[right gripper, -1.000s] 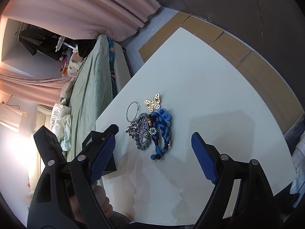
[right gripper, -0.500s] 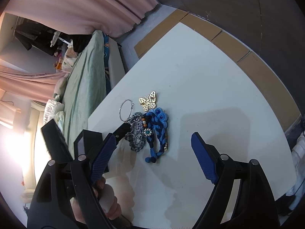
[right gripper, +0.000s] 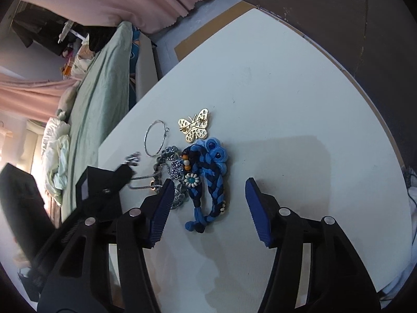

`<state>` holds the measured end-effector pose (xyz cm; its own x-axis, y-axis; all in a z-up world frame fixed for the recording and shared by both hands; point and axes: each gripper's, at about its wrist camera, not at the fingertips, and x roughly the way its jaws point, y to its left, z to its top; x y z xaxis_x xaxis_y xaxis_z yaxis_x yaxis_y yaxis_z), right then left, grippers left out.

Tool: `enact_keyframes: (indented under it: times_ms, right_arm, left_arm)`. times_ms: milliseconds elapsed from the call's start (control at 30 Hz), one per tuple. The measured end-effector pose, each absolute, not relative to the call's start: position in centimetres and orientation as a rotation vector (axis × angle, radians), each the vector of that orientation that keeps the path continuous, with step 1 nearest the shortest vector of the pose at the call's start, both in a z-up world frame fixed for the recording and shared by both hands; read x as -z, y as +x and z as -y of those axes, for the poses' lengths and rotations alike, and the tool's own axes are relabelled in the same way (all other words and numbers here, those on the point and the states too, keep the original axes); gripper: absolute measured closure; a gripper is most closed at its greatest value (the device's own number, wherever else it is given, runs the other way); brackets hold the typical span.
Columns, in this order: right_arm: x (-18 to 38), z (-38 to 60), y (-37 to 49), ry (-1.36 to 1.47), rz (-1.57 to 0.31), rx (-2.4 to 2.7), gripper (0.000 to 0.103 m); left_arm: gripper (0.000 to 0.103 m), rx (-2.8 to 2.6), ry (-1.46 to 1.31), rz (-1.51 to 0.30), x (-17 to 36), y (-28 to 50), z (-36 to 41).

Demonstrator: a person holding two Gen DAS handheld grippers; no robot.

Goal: Organize jewelry
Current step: 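Grasp the blue braided cord bracelet with the right tool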

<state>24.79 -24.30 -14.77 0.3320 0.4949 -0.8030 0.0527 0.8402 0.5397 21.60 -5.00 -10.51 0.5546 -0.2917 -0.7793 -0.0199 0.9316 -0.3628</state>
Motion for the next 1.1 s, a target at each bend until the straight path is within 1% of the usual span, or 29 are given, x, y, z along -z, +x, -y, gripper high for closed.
enact_keyframes:
  times_ms: [300, 467, 500, 533, 567, 633, 667, 767, 933, 1100]
  right_arm:
    - [14.9, 22.5, 25.2, 0.392, -1.177, -0.283, 0.045]
    - [14.9, 20.2, 25.0, 0.227, -1.138, -0.237, 0.046]
    - [14.9, 19.9, 24.9, 0.205, -1.133, -0.228, 0.048]
    - [15.0, 19.6, 24.8, 0.17, -1.127, -0.209, 0.056]
    - [15.1, 19.3, 24.7, 0.145, -1.124, -0.196, 0.066]
    - [15.3, 19.6, 24.7, 0.152, -1.128, -0.201, 0.077]
    - [15.3, 19.7, 24.8, 0.177, -1.134, -0.211, 0.079]
    - [15.3, 21.2, 25.0, 0.305, -1.147, -0.249, 0.08]
    - [13.1, 22.6, 25.1, 0.394, -1.075, -0.272, 0.081]
    - [11.7, 22.1, 24.8, 0.435, -1.043, -0.333, 0.081]
  left_arm:
    - [0.089, 0.195, -0.396, -0.913, 7.5, 19.6, 3.3]
    - [0.089, 0.211, -0.401, -0.874, 5.6, 18.2, 2.5]
    - [0.089, 0.215, -0.401, -0.863, 5.1, 18.0, 2.4]
    - [0.089, 0.217, -0.4, -0.856, 4.8, 17.9, 2.4]
    - [0.089, 0.22, -0.4, -0.844, 4.3, 17.6, 2.4]
    - [0.089, 0.227, -0.399, -0.825, 3.4, 17.2, 2.3]
    - [0.089, 0.232, -0.397, -0.814, 2.9, 17.0, 2.3]
    - [0.089, 0.243, -0.392, -0.793, 1.7, 16.2, 2.3]
    - [0.089, 0.229, -0.388, -0.751, -0.6, 15.1, 1.9]
    - [0.089, 0.196, -0.342, -0.704, -4.1, 14.2, 1.5]
